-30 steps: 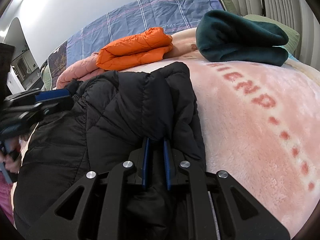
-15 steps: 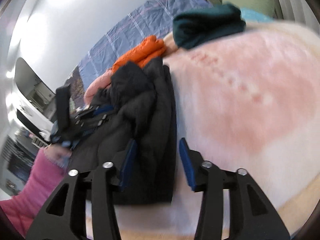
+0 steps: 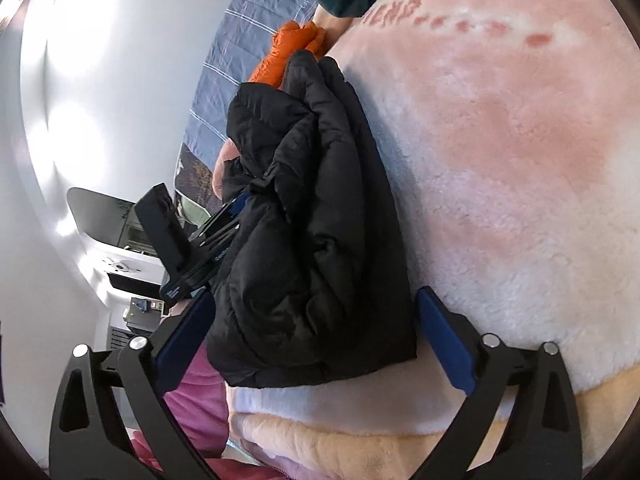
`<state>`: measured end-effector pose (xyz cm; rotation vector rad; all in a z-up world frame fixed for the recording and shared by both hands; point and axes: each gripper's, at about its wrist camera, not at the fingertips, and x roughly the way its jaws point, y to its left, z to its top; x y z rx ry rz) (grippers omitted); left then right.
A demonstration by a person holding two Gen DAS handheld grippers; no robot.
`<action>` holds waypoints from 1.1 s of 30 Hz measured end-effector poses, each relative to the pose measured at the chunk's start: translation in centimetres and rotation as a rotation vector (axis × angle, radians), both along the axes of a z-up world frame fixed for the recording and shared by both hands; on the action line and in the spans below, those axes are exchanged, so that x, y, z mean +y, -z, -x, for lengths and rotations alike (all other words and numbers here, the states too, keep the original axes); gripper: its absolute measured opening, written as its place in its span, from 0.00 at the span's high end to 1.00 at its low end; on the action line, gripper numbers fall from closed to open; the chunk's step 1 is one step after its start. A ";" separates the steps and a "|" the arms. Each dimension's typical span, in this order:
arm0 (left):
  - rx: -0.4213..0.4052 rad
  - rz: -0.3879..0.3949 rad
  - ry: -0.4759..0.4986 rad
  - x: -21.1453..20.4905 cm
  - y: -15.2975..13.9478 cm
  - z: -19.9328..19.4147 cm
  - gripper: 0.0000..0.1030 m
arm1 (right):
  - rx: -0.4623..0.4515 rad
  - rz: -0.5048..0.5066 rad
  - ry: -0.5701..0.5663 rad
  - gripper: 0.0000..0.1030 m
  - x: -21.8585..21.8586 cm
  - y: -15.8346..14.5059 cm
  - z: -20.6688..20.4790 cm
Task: Fold large clothes
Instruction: 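Grasp the black jacket bundle with the right tool and lift it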
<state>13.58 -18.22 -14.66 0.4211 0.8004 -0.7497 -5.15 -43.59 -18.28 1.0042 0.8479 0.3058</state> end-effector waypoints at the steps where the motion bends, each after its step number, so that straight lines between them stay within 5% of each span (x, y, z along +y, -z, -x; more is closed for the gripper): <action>1: 0.000 0.000 0.000 0.0 0.0 0.0 0.43 | 0.024 0.024 -0.001 0.01 0.3 0.0 -0.7; 14: 0.001 0.012 0.000 0.2 0.0 0.0 0.43 | 0.076 0.040 -0.012 0.01 0.8 0.4 -4.5; 17: -0.002 0.016 -0.002 0.2 0.0 0.0 0.43 | 0.050 0.116 -0.025 0.18 1.6 0.0 -4.2; 22: -0.006 0.024 -0.013 0.1 -0.3 0.1 0.43 | 0.020 0.106 0.037 0.53 1.1 0.7 -3.2; 28: -0.098 0.036 -0.062 0.4 -2.4 1.9 0.23 | -0.014 0.182 0.067 0.58 2.1 1.1 -2.8; 33: -0.147 0.043 -0.118 2.1 -4.1 2.5 0.17 | -0.019 0.196 0.062 0.57 2.1 1.0 -3.1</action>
